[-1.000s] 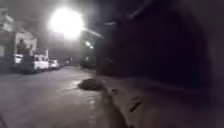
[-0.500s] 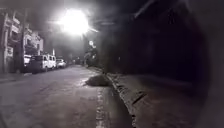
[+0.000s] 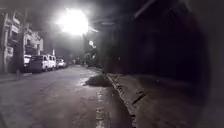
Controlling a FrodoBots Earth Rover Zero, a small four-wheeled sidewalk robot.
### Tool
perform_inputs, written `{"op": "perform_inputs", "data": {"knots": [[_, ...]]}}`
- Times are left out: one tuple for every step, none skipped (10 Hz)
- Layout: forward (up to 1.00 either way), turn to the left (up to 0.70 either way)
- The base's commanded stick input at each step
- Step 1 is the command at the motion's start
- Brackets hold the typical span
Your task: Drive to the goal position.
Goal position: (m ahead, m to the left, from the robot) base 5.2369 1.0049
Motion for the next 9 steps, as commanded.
{"op": "perform_inputs", "data": {"knots": [[0.0, 0.0], [0.22, 0.0], [0.5, 0.0], [0.5, 0.0], [0.5, 0.0], [0.5, 0.0], [0.5, 0.0], [0.5, 0.0], [0.5, 0.0]]}}
